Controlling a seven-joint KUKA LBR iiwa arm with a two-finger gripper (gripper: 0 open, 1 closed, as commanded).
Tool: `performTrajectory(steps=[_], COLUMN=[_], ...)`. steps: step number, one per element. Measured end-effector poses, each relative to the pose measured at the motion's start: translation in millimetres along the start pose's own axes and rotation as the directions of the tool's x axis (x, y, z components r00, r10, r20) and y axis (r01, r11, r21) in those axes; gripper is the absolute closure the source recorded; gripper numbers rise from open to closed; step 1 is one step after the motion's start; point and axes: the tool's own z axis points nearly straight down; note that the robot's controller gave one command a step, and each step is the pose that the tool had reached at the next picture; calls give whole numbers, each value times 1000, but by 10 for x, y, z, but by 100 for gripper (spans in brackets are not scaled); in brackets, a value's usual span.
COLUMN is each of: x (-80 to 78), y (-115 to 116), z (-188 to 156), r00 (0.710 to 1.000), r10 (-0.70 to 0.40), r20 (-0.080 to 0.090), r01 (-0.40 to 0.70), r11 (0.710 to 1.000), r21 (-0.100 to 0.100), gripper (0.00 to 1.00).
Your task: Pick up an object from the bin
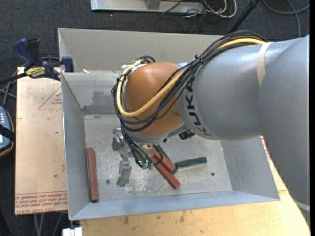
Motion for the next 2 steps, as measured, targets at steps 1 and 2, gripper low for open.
performTrajectory(steps=[1,2], x=[-22,-503], y=[-10,-501], z=[-37,711], r00=[1000,1000], r10=[4,9], r20=[7,14], r01=[-4,-9], r11=[1000,1000], r21=[-2,-3], gripper=[0,0])
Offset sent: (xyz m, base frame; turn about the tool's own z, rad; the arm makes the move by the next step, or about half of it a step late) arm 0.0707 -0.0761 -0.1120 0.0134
